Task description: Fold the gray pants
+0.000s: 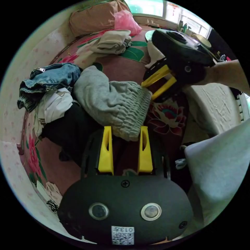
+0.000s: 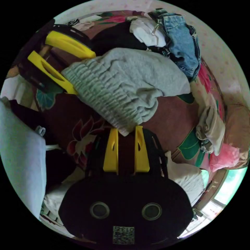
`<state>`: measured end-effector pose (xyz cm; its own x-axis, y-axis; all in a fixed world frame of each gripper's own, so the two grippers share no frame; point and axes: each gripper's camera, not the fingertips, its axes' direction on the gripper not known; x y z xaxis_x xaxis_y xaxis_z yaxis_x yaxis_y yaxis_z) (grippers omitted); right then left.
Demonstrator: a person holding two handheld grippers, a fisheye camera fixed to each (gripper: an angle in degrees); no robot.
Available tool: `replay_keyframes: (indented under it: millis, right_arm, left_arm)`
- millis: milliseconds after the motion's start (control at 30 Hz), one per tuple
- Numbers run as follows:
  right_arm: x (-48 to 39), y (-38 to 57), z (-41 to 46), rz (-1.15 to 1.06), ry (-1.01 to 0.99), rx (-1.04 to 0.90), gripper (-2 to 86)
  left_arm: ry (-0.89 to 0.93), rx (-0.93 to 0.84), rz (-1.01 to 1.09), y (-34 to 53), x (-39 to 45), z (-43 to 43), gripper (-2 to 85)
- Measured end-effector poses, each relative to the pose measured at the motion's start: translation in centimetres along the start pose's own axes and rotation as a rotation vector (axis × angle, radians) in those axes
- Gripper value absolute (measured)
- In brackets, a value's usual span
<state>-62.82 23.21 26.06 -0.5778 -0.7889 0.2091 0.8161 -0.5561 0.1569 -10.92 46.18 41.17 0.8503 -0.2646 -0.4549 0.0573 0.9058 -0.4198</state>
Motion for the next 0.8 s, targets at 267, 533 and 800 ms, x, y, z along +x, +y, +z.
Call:
replay_keyframes:
  millis: [267,533,800]
  right_arm:
    - [8.4,8.9,-16.1,0.483,-0.188,0.468,3.5]
    - [5.4,18.8,-32.7,0.589,0.03,0.83,2.7]
    - [-0.4,29.3,-45.2,0.66,0.241,0.993,2.3]
  left_arm:
    - [0.083,0.379,-0.14,4.4,-4.7,-16.2,4.7]
    - [0.02,0.783,-0.007,7.7,0.9,-33.1,4.0]
    - [-0.215,0.829,0.153,11.5,11.9,-37.2,17.0]
